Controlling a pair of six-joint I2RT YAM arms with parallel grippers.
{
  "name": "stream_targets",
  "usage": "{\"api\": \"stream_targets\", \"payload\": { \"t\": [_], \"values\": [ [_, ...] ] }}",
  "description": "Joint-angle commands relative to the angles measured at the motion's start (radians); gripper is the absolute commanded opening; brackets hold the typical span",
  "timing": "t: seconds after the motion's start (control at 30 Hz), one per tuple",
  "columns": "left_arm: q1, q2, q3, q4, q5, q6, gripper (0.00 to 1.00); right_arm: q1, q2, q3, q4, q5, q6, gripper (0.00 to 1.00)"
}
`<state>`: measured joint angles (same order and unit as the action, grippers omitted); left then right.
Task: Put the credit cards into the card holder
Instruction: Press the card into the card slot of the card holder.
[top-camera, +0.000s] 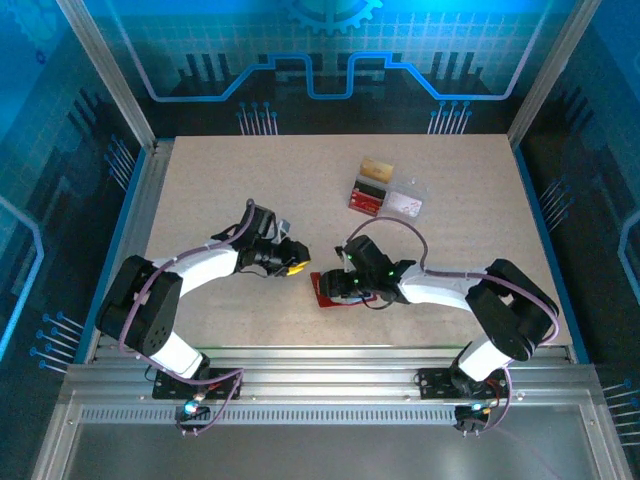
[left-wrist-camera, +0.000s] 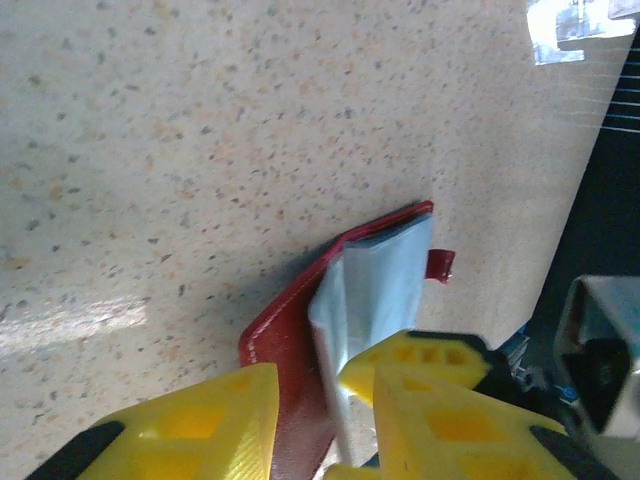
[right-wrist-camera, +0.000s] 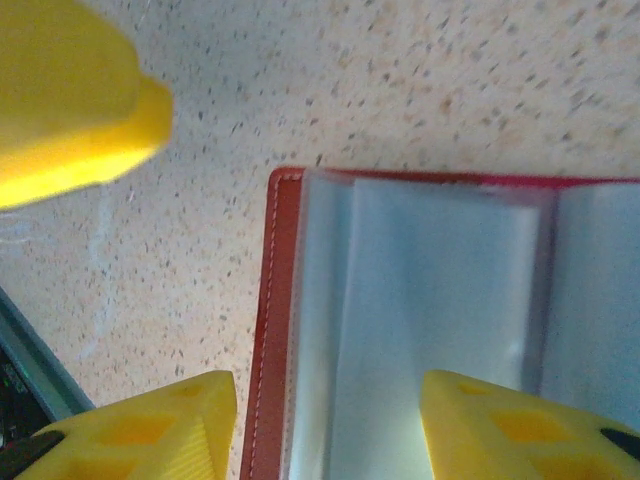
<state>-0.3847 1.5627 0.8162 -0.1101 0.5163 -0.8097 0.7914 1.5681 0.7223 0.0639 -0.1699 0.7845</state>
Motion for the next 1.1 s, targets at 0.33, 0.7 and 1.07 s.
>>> {"api": "stream_targets", "payload": {
  "t": [0.33, 0.7, 1.07],
  "values": [
    [-0.127, 0.133, 0.149, -0.037, 0.056, 0.034, 0.19, 0.069, 0.027, -0.021, 0.027, -0.021, -0.023, 0.47],
    [-0.146, 0.234, 0.117, 0.004, 0.078, 0.033, 0.17, 0.074, 0.03, -0.005, 0.005, -0.014, -0.044, 0.46],
    [-0.146, 0.254, 0.052, -0.024, 0.045, 0.096, 0.18, 0.07, 0.038, 0.039, -0.034, -0.016, -0.061, 0.5]
  ]
}}
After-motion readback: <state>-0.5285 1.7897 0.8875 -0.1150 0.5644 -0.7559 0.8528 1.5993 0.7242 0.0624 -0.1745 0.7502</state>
